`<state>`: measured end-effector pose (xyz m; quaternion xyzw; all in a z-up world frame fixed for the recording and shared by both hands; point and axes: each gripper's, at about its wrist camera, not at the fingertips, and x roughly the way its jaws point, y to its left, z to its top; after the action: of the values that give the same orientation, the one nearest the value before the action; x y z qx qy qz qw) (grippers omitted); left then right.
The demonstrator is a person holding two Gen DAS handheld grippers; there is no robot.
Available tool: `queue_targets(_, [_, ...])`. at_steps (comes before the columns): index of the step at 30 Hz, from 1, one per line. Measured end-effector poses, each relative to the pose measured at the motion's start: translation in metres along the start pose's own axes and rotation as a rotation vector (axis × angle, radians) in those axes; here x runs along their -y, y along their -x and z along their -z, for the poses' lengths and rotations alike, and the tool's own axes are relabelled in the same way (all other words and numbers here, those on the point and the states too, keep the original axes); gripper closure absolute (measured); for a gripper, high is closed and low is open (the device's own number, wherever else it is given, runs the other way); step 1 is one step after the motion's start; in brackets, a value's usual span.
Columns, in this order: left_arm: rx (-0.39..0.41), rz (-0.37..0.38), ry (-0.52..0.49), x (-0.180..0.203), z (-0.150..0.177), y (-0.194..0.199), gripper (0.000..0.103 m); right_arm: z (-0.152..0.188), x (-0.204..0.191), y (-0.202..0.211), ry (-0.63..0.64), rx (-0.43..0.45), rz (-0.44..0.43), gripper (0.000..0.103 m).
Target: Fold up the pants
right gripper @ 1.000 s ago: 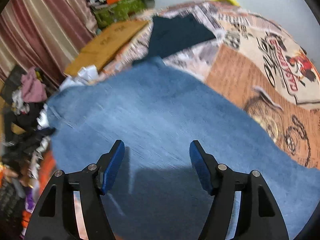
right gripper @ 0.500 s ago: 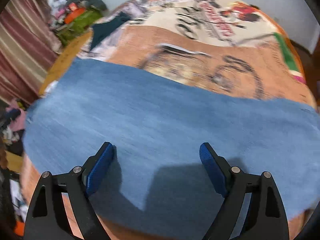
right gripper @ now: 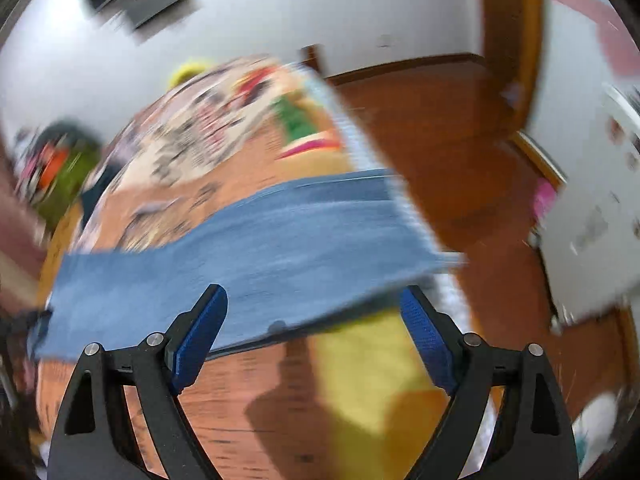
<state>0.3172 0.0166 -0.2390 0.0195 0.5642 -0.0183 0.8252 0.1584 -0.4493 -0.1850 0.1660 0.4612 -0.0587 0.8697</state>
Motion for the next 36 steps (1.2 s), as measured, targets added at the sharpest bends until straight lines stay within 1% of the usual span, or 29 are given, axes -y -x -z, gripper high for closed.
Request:
queue_targets(2, [0.008,-0.038,-0.04,0.018,-0.006,-0.005,0.015,0.0,0.019,-0.002,-0.067,0.01,0.028,0.016])
queue_targets(4, [0.009,-0.055,-0.07,0.032,-0.012,-0.007,0.015,0.002,0.037,-0.011,-0.137,-0.011,0.006,0.016])
queue_targets(6, [-0.005,-0.035,-0.083,0.044,-0.018,-0.01,0.015,0.002,0.047,-0.026,-0.19,-0.05,-0.034,0.016])
queue_targets(8, [-0.023,-0.014,-0.096,0.057,-0.021,-0.015,0.015,0.004,0.049,-0.038,-0.214,-0.079,-0.069,0.016])
queue_targets(9, [-0.023,-0.016,-0.105,0.063,-0.022,-0.017,0.015,0.004,0.047,-0.044,-0.217,-0.091,-0.078,0.018])
queue_targets(11, [-0.013,-0.03,-0.127,0.075,-0.023,-0.017,0.015,0.003,0.04,-0.05,-0.207,-0.101,-0.099,0.029])
queue_targets(12, [-0.009,-0.033,-0.135,0.08,-0.024,-0.018,0.015,0.001,0.037,-0.054,-0.203,-0.107,-0.107,0.041])
queue_targets(13, [-0.005,-0.038,-0.144,0.085,-0.024,-0.018,0.015,-0.002,0.034,-0.055,-0.198,-0.114,-0.12,0.056])
queue_targets(14, [-0.001,-0.04,-0.152,0.087,-0.024,-0.017,0.015,-0.005,0.031,-0.057,-0.19,-0.119,-0.131,0.062])
queue_targets(16, [0.011,-0.05,-0.183,0.094,-0.025,-0.016,0.015,-0.013,0.022,-0.057,-0.151,-0.107,-0.113,0.078])
queue_targets(17, [0.014,-0.059,-0.194,0.096,-0.026,-0.015,0.015,-0.018,0.017,-0.054,-0.123,-0.089,-0.109,0.082])
queue_targets(18, [0.018,-0.065,-0.201,0.097,-0.026,-0.015,0.015,-0.023,0.014,-0.052,-0.097,-0.07,-0.102,0.087])
queue_targets(19, [0.022,-0.065,-0.208,0.099,-0.027,-0.013,0.015,-0.028,0.013,-0.05,-0.075,-0.048,-0.094,0.09])
queue_targets(22, [0.037,-0.05,-0.217,0.103,-0.027,-0.008,0.015,-0.044,0.007,-0.036,-0.015,0.029,-0.083,0.095])
queue_targets(26, [0.067,-0.054,-0.237,0.11,-0.027,-0.003,0.015,-0.056,0.0,-0.012,0.068,0.149,-0.057,0.096])
queue_targets(28, [0.075,-0.052,-0.24,0.113,-0.026,-0.001,0.015,-0.059,-0.002,-0.004,0.091,0.183,-0.048,0.096])
queue_targets(30, [0.077,-0.048,-0.239,0.114,-0.025,0.0,0.015,-0.059,-0.002,-0.006,0.101,0.186,-0.037,0.096])
queue_targets(32, [0.08,-0.041,-0.235,0.113,-0.024,0.001,0.015,-0.057,-0.001,-0.016,0.115,0.159,-0.006,0.096])
queue_targets(34, [0.083,-0.037,-0.23,0.112,-0.023,0.003,0.015,-0.051,0.001,-0.032,0.135,0.11,0.049,0.094])
queue_targets(36, [0.086,-0.034,-0.228,0.111,-0.021,0.005,0.015,-0.047,0.008,-0.044,0.133,0.052,0.095,0.088])
